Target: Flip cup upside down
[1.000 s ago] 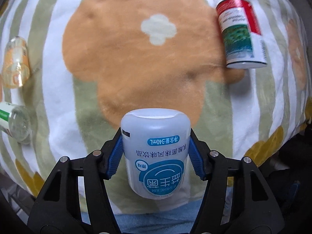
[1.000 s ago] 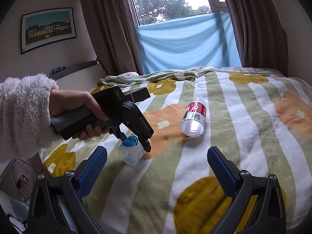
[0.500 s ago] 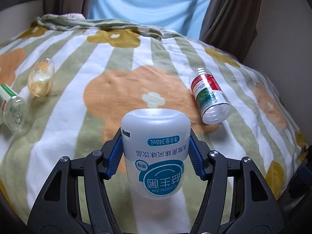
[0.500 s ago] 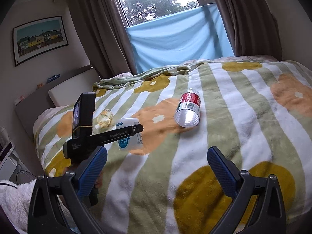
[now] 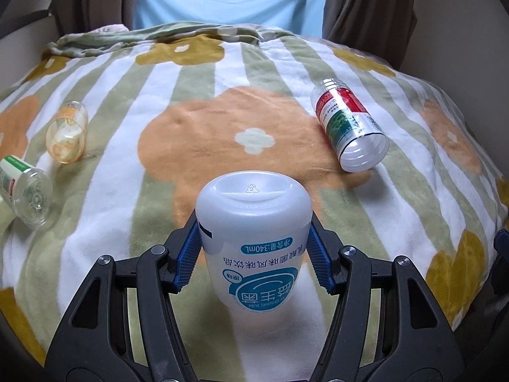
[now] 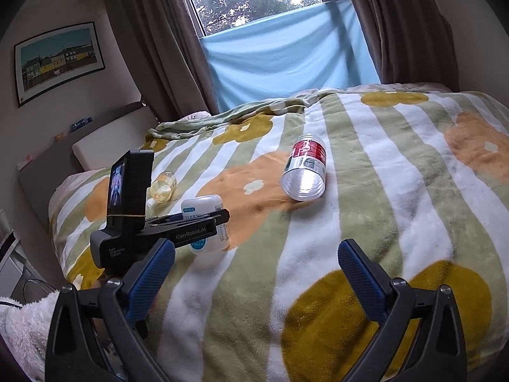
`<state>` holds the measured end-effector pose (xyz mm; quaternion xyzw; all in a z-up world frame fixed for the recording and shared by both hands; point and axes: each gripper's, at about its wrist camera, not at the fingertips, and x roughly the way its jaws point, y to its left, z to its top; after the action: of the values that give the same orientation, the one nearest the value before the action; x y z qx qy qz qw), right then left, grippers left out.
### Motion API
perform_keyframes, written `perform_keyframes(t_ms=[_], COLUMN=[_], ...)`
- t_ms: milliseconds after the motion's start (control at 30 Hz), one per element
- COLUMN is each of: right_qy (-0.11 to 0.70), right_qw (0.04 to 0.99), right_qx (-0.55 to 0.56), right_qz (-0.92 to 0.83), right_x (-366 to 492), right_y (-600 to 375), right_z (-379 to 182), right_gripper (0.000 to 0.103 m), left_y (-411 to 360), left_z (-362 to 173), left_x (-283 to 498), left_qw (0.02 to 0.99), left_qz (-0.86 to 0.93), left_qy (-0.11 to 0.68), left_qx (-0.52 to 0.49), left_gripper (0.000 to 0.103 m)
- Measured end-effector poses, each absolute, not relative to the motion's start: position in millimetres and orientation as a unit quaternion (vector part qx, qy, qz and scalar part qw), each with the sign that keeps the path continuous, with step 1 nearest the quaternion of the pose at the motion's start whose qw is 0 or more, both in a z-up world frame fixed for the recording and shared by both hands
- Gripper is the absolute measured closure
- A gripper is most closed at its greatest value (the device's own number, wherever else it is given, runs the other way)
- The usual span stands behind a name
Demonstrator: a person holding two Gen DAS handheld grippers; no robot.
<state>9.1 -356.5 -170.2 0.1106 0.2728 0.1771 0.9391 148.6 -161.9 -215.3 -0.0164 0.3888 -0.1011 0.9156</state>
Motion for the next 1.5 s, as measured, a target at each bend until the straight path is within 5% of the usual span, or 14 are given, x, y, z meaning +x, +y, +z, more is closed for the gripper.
perform_keyframes(t_ms=[500, 567, 633, 667, 1167, 1500], right_qy=[0.275, 0.275, 0.275, 0.275, 0.267, 0.199], right_qw=[0.939, 0.939, 0.938, 0.938, 0.947, 0.972], right_qx=[0.105, 0.106, 0.106, 0.107, 0.086, 0.051], right_qz=[0.18, 0.18, 0.18, 0.182, 0.159, 0.111], right_x=[14, 14, 14, 14, 10, -3], right_y=[-351, -350, -351, -351, -340, -302], right_z=[-169, -169, -169, -170, -148, -68], right_gripper=[0.0, 0.0, 0.0, 0.0, 0.0, 0.0], left_y=[-164, -167, -168, -168, -149, -73], left_z=[-216, -218, -221, -221, -185, -66], left_x=[132, 131, 131, 130, 107, 40], left_qw=[0.911, 0.909, 0.907, 0.909, 0.917, 0.963], left_qz=[-0.11, -0.109, -0.1, -0.099, -0.115, -0.102], left_qy=[0.397, 0.402, 0.408, 0.404, 0.382, 0.25], left_qx=[0.013, 0.019, 0.024, 0.023, 0.01, -0.007], left_gripper=[0.044, 0.036, 0.003, 0.0, 0.0, 0.0])
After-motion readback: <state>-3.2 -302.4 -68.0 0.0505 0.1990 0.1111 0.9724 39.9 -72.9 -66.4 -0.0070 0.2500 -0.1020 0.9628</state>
